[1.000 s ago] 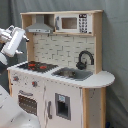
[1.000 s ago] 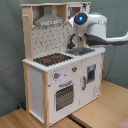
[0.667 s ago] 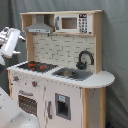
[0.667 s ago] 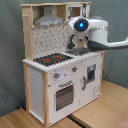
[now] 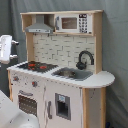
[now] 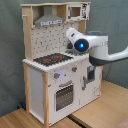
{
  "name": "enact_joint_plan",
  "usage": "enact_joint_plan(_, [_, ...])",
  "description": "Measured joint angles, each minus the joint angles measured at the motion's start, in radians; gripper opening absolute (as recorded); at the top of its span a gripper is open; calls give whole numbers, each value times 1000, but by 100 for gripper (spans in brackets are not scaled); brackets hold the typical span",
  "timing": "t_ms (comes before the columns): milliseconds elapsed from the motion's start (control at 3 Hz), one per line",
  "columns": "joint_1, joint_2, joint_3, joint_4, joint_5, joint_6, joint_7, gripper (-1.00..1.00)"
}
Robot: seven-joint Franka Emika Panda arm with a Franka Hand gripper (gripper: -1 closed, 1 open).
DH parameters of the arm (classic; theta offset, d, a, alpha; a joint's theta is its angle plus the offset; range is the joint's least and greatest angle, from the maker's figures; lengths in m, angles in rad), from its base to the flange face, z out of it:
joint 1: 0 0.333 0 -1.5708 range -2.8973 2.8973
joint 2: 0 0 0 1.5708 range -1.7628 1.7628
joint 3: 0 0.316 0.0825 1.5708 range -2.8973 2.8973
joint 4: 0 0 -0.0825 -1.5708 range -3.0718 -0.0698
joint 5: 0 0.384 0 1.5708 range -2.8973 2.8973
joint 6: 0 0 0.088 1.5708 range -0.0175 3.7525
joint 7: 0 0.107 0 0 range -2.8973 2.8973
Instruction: Play with the kitchen
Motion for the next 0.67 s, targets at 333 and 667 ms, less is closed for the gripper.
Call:
enact_joint_plan(333, [2,-10,38,-41,-96,31,0,100])
enact_joint_plan(667, [9,-10,67,-82,-189,80,0,100])
